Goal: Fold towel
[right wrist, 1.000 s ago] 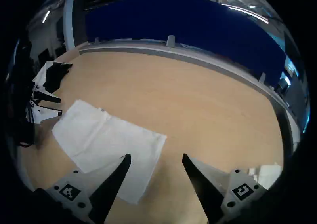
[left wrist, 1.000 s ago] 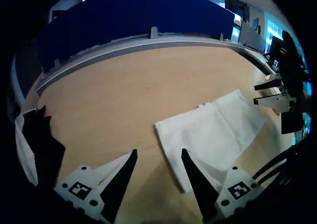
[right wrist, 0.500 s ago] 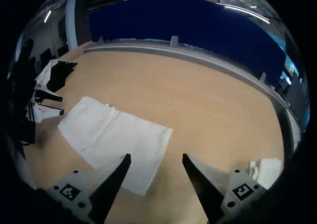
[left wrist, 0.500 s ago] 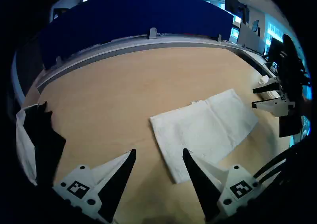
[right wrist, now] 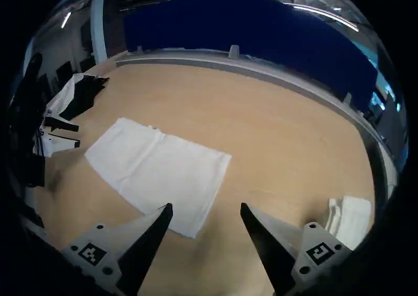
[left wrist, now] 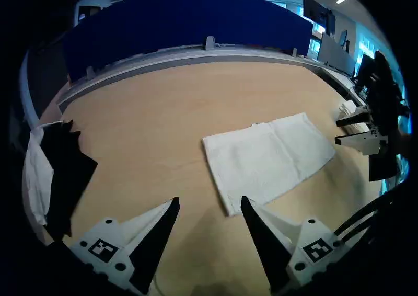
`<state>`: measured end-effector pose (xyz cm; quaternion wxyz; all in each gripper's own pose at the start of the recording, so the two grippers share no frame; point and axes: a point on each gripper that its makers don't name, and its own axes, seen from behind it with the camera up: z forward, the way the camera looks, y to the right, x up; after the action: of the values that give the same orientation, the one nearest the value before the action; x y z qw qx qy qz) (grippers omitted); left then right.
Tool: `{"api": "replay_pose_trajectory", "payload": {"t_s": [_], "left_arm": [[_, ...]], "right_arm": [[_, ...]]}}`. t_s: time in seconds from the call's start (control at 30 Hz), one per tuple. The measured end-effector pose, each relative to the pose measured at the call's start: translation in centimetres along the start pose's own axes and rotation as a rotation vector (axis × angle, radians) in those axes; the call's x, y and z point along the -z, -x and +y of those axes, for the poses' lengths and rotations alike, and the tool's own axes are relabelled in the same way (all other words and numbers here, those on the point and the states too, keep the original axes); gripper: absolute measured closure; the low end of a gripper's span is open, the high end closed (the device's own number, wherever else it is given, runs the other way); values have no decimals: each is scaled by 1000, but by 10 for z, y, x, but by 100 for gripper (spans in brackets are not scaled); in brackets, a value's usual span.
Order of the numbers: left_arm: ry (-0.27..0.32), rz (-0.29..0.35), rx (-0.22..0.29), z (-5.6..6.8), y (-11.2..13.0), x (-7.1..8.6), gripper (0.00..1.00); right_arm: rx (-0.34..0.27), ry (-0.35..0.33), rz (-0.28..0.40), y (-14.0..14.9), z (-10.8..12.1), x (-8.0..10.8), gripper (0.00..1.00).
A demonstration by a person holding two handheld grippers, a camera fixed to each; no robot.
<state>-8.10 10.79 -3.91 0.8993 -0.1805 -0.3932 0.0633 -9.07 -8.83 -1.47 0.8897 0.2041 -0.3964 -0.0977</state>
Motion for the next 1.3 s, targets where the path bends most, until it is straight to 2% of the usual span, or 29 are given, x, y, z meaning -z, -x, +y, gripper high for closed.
{"api": "replay_pose_trajectory", "payload": {"t_s": [0.37,0.6,0.97,1.3], "left_arm": [[-41,-3,37,-2,20,33,13],[-61,-13,68,-2,35,51,13],[-79,-20,106,-6,48,70,13],[-74,-18,114,-3,49,76,13]], "right_arm": [[169,-113,-73,23,-14,2,3],[206,-137,-96,28,-15,-3,9],[225,-183,-134,40,-25,-8,40],[215,-202,-153,46,-31,-12,66]]}}
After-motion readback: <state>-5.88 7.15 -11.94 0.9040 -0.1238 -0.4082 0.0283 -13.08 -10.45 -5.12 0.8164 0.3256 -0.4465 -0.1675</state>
